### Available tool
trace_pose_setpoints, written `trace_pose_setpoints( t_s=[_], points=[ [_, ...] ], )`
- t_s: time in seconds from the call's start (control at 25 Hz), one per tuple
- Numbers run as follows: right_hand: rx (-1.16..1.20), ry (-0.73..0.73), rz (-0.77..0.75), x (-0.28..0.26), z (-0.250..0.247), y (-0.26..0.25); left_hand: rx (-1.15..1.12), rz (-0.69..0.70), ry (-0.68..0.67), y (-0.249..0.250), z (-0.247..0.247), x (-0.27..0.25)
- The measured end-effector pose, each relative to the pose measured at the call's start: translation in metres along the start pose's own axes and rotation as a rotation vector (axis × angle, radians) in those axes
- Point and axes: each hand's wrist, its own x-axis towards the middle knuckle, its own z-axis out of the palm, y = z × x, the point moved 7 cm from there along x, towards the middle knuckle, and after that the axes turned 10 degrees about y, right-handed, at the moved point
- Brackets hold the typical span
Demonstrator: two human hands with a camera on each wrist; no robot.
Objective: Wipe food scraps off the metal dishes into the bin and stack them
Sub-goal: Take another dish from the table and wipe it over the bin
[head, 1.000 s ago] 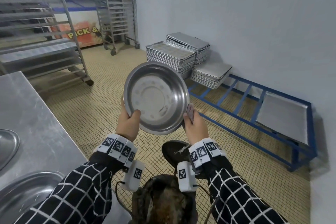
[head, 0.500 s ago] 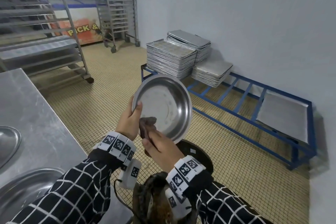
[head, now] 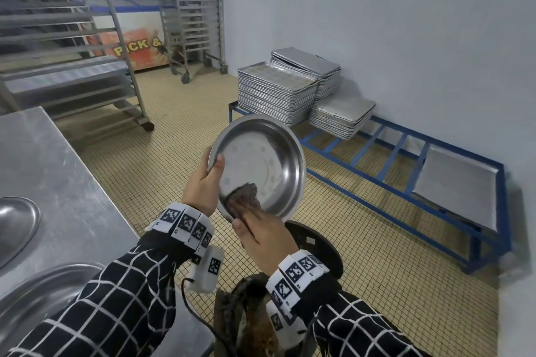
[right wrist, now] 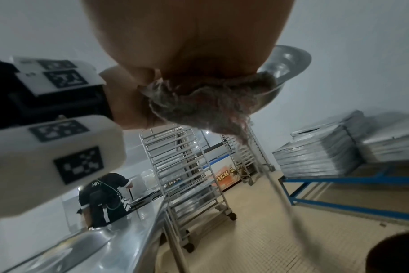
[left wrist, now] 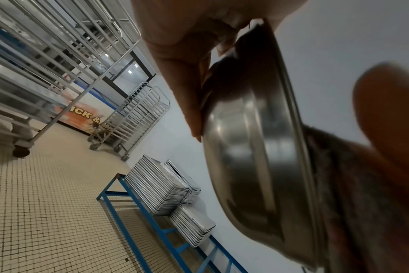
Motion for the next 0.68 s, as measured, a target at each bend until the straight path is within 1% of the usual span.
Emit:
trace_pose_setpoints(
  t_s=[0.04, 0.08, 0.16, 0.28, 0.32, 0.36, 0.48, 0.56, 0.6, 0.68],
  points=[
    [-0.075, 0.007, -0.001, 0.000, -0.003, 0.004, -0.006, 0.006, 0.002, 0.003, 0.000, -0.001],
    [-0.179, -0.018, 0.001, 0.001, -0.007, 0.009, -0.014, 0.016, 0.005, 0.004, -0.001, -0.001],
    [-0.371, -0.125, 0.043, 0.001, -0.011, 0.028, -0.024, -0.006, 0.008, 0.002, -0.002, 0.000],
    [-0.530, -0.241, 0.156, 0.004, -0.019, 0.063, 0.001, -0.025, -0.052, -0.003, 0.002, -0.001],
    [-0.572, -0.241, 0.201, 0.004, -0.024, 0.074, -0.011, -0.034, -0.074, -0.004, 0.004, -0.002],
    [-0.604, -0.207, 0.235, 0.005, -0.033, 0.082, -0.017, -0.051, -0.094, -0.007, 0.007, -0.003],
    [-0.598, -0.065, 0.309, 0.008, -0.060, 0.096, 0.011, -0.118, -0.137, -0.016, 0.012, -0.005],
    [-0.539, -0.023, 0.348, 0.012, -0.069, 0.100, 0.003, -0.166, -0.131, -0.020, 0.012, -0.004],
    [-0.478, -0.007, 0.372, 0.014, -0.072, 0.101, -0.004, -0.196, -0.137, -0.022, 0.011, -0.005],
    [-0.270, 0.042, 0.466, 0.017, -0.080, 0.104, -0.019, -0.254, -0.177, -0.028, 0.010, -0.004]
  ],
)
